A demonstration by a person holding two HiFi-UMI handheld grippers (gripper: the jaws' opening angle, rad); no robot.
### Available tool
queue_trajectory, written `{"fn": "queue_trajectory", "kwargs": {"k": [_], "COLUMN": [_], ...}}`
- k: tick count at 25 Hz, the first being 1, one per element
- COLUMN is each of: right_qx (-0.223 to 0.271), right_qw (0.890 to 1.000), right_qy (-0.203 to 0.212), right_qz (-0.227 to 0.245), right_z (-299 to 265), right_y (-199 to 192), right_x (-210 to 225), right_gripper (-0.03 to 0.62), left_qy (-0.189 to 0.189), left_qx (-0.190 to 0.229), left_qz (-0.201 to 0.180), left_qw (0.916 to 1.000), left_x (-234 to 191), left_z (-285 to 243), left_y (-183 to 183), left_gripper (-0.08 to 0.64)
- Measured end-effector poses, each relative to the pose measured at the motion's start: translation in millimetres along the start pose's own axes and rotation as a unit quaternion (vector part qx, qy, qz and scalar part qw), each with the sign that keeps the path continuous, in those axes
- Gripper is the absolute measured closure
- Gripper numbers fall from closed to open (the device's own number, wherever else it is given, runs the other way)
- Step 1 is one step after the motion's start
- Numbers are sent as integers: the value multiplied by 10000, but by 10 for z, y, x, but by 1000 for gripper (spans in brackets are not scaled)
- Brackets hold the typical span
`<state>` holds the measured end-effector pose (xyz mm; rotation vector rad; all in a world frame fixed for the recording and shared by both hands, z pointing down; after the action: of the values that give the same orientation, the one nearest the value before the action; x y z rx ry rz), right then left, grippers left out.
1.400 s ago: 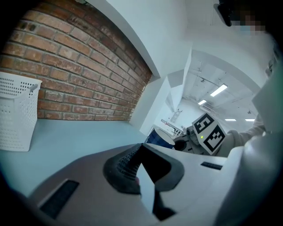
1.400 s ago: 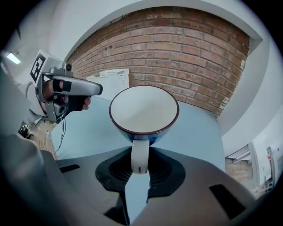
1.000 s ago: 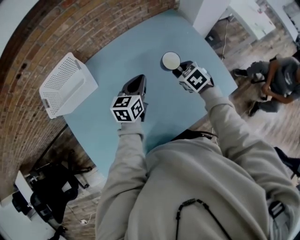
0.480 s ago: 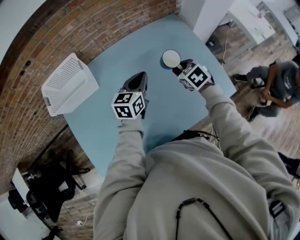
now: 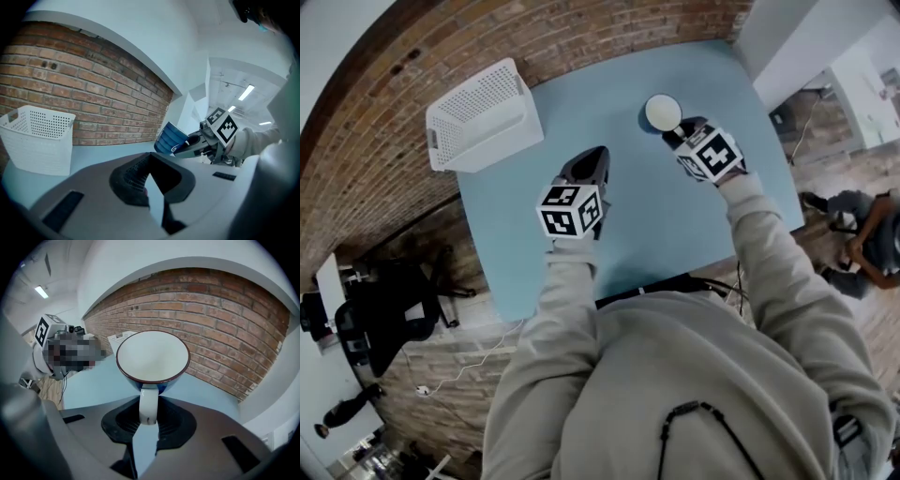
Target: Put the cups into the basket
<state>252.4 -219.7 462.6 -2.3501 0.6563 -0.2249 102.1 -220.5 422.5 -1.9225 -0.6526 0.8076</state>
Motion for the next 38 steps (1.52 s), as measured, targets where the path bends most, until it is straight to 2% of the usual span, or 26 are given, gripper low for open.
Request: {"fn": "queue_trajectory", "kwargs": {"k": [6,12,17,22,26,38], "right_qx": [78,79,95,18,-27,-95], "right_qw": [9985,9960,9937,9930,9929,9917], "right_qy": [427,619,782,794,781,780], "right_qz": [342,633,794,876,893,1018], "right_z": [-301,-475,-682,-918,-1043,-1183], "right_y": [369,784,1124,1429,1592,1863], "right_x": [-513,-1079,-1714,-2234,-2463,-2481], "right_gripper": [520,520,520,520,520,520], "left_qy": [605,1009,1242,1279,1164,954], "left_qx": [286,541,614,735,731,613], "left_qz": [187,259,376,413,398,178], "left_qw": [9976,9931,9896,9882,9897,9934], "left_x": [-441,-927,-1410,-1855,-2077,-2184], "left_z": [492,1103,1678,2079,2211,2057], "left_y": [58,115,42,55,43,151], "left_gripper": [565,565,565,565,565,565]}}
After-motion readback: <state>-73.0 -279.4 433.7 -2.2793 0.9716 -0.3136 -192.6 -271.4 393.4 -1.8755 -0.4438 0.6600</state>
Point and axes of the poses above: the fingertips, and each gripper's own axes: z backward along the fingers, x to its right, y out of its top, the point moved 1 cm from there along z, backward along the fingers, and after that the axes turned 3 degrees about -z, right-handed, at the moved point
